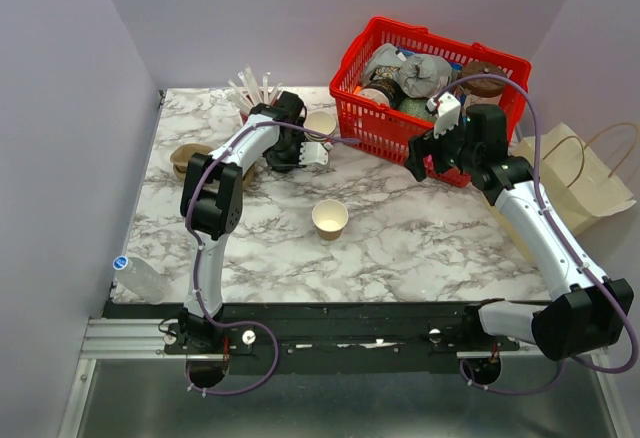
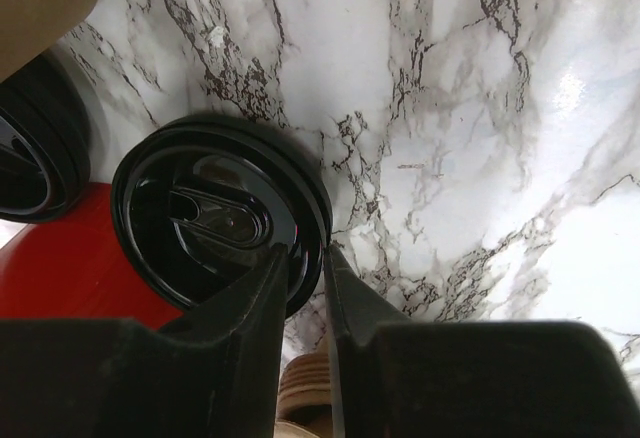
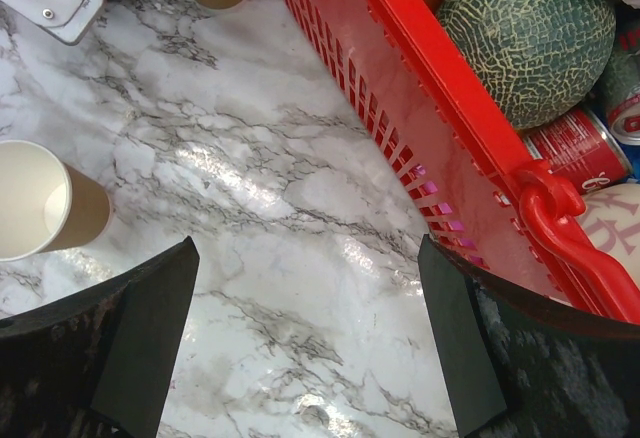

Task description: Pack the takeout coffee

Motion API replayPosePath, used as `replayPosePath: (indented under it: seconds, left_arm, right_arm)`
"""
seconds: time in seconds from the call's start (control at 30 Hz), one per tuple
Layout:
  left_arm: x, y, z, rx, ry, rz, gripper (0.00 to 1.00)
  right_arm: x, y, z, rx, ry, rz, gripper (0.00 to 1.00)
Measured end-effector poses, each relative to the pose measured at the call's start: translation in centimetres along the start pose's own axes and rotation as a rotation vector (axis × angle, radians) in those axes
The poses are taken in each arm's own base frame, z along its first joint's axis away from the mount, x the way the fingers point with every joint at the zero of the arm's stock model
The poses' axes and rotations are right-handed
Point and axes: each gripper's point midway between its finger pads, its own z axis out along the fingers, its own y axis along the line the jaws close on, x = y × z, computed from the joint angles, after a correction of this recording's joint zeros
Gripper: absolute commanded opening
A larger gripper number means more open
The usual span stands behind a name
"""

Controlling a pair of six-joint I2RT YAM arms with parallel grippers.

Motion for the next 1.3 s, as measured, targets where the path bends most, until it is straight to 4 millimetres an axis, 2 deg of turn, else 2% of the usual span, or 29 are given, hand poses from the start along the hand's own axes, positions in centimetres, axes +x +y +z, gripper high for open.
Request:
replayPosePath:
  seconds: [0.4, 0.53, 0.57, 0.8, 0.9, 1.03, 1.2, 1.3]
  left_arm:
    - [0.1, 0.0, 0.1, -0.001, 0.003, 0.006, 0.17]
    - [0.1, -0.2, 0.3, 0.005, 0.004, 0.01, 0.01]
    - [0.1, -0.2, 0.3, 0.005, 0.004, 0.011, 0.0]
    - [0.0, -0.4, 0.2, 0.009, -0.001, -0.011, 0.0]
    - [-0.2, -0.4, -0.4, 0.002, -0.018, -0.046, 0.0]
    - [-1.0, -0.3, -3.0, -0.038, -0.073, -0.106, 0.0]
    - [-2.4, -0.2, -7.9, -0.102, -0.181, -0.207, 0.0]
    - [-3.4, -0.8, -10.0, -0.116, -0.249, -0.258, 0.28]
  right_arm:
    - [0.0, 0.0, 0.0, 0.0, 0.0, 0.0, 1.0]
    - [0.0, 0.0, 0.0, 0.0, 0.0, 0.0, 1.0]
    - [0.0, 0.0, 0.0, 0.0, 0.0, 0.0, 1.0]
    - [0.0, 0.0, 0.0, 0.0, 0.0, 0.0, 1.0]
    - [0.0, 0.0, 0.0, 0.0, 0.0, 0.0, 1.0]
    - [0.0, 0.0, 0.0, 0.0, 0.0, -0.004, 1.0]
    - [0.0, 0.0, 0.1, -0.001, 0.002, -0.008, 1.0]
    - [0.2, 0.0, 0.3, -0.003, 0.009, -0.006, 1.0]
